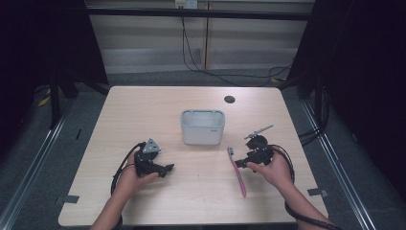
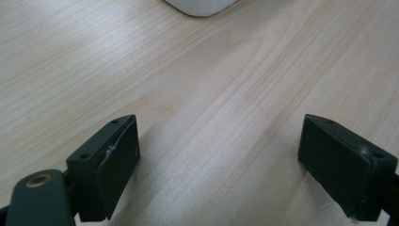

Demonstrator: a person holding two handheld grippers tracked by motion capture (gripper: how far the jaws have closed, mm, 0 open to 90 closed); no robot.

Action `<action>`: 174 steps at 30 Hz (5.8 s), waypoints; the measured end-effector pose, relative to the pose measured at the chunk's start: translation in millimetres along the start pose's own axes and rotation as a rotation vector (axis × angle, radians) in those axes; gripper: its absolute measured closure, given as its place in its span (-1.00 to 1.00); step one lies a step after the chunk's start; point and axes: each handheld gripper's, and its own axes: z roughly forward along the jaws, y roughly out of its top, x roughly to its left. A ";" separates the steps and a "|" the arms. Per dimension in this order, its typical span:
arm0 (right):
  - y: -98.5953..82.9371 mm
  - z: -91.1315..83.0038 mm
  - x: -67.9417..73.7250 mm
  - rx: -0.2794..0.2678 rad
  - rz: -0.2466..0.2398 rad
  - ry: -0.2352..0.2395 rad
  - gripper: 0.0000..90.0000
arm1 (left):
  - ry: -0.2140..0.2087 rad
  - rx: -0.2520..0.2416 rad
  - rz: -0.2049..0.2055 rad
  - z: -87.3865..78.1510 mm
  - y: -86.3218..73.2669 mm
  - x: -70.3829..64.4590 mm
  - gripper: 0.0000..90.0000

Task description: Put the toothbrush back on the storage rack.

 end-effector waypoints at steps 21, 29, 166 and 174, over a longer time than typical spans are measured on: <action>20.8 14.7 11.3 0.106 0.058 -0.011 0.09 | -0.001 0.000 0.002 0.0 0.0 0.1 -0.71; 24.3 20.2 11.5 0.130 0.076 -0.025 0.24 | -0.004 0.001 0.002 0.0 0.0 0.3 -0.72; 95.5 -88.0 19.5 -0.782 -0.022 -0.128 0.87 | -0.008 -0.010 -0.004 1.0 0.0 0.9 -0.71; 102.8 -89.3 21.4 -0.818 -0.028 -0.115 0.87 | -0.008 -0.010 -0.004 1.0 0.0 0.8 -0.71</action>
